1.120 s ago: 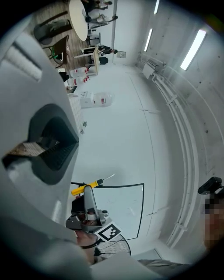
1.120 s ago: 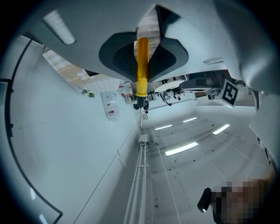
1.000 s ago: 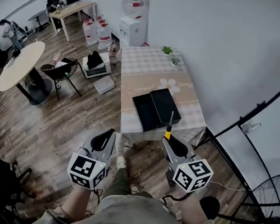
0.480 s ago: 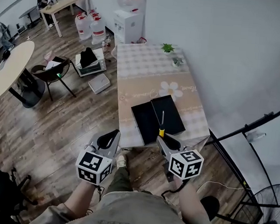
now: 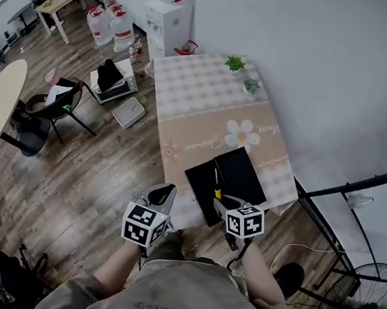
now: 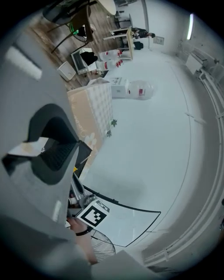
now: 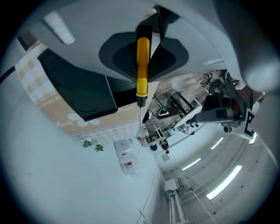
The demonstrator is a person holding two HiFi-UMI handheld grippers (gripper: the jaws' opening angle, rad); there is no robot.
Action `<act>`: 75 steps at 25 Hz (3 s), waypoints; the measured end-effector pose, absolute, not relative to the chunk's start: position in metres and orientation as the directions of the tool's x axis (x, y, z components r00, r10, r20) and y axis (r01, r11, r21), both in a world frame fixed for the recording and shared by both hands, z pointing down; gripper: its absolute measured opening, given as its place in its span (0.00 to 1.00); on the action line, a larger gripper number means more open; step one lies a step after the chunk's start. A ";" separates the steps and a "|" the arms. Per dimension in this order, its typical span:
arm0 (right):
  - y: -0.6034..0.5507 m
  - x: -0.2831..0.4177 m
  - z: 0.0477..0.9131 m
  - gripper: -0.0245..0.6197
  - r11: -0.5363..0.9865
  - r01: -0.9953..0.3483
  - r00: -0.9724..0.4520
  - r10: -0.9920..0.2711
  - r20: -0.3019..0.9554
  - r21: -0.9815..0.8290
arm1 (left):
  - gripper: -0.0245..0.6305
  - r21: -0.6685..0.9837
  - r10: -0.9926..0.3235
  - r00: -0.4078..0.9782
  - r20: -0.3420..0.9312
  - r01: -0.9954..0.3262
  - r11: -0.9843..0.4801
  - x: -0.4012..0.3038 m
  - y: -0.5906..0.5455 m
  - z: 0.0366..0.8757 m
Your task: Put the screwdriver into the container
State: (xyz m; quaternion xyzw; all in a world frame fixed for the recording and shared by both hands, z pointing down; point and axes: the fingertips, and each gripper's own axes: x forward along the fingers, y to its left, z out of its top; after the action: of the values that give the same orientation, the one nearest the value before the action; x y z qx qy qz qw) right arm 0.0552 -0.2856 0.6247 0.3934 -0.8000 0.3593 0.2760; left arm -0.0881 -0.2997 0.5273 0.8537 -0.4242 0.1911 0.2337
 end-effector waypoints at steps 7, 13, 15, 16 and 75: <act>-0.306 0.045 0.688 0.20 0.393 -0.864 -0.447 -0.313 0.838 -0.315 | 0.04 0.311 -0.516 0.603 0.609 -0.779 -0.544 -0.103 -0.338 0.583; -0.307 0.049 0.721 0.20 0.347 -0.901 -0.357 -0.256 0.898 -0.259 | 0.04 0.346 -0.451 0.614 0.648 -0.765 -0.544 -0.109 -0.345 0.617; -0.307 0.053 0.729 0.20 0.331 -0.914 -0.327 -0.256 0.910 -0.235 | 0.04 0.360 -0.434 0.620 0.653 -0.759 -0.543 -0.108 -0.344 0.624; -0.307 0.054 0.732 0.20 0.329 -0.917 -0.315 -0.254 0.915 -0.225 | 0.04 0.367 -0.427 0.624 0.655 -0.756 -0.542 -0.108 -0.343 0.627; -0.325 0.089 0.227 0.08 0.580 -0.813 -0.575 -0.814 -0.084 -0.052 | 0.04 -0.061 -0.881 0.471 0.041 -0.879 -0.473 -0.116 -0.348 0.261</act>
State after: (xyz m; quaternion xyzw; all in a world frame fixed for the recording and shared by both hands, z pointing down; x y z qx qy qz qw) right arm 0.0888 -0.3251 0.2272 0.4584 -0.8874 0.0038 -0.0491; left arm -0.1158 -0.3478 0.2612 0.8576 -0.5130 0.0333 -0.0158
